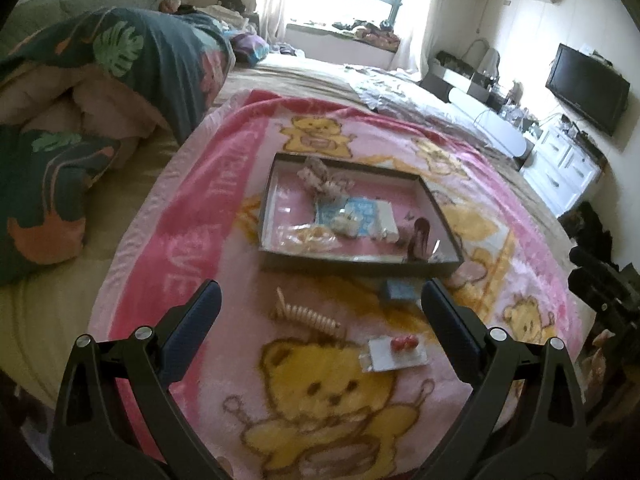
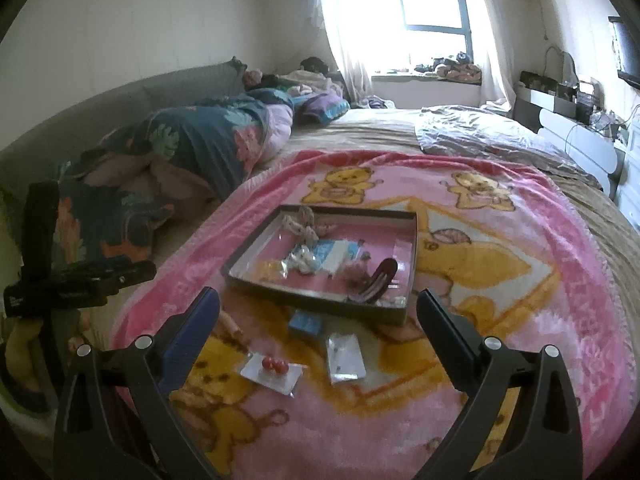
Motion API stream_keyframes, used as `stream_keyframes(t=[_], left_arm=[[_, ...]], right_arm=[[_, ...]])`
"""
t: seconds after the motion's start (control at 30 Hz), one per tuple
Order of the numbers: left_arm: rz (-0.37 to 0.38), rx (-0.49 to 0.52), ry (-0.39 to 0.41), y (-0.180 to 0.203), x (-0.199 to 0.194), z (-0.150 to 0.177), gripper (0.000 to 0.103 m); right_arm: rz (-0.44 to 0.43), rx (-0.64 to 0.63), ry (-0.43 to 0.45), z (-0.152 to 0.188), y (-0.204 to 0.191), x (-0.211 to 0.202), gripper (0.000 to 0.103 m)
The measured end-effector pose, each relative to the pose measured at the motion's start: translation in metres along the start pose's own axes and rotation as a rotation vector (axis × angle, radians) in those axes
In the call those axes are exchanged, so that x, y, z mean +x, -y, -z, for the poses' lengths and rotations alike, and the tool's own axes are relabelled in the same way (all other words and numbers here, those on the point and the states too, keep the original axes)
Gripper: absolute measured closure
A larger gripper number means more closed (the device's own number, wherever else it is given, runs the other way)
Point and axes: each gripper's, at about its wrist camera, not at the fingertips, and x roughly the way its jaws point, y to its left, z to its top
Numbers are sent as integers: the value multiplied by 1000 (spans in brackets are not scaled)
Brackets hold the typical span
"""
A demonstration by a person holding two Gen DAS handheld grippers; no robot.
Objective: Organize jewelry
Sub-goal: 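Lift both open grippers out of the box back over the loose items, then grasp the red bead earring card with the left gripper while the right grasps the clear stud card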
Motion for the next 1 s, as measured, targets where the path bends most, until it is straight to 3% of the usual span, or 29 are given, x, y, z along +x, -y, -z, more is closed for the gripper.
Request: stream_keyframes(t=[0.47,0.7,1.0], left_arm=[[-16,40,-103,-6,17,43,9],[5,81,-174,11,36,65,9],[33,143,-242,34,64,79,9]], right_arm=[[44,-15,-103,37,8,17,5],[65,-18,-165,57,22,33,5],[15,-15,-263,73,40,74,5]])
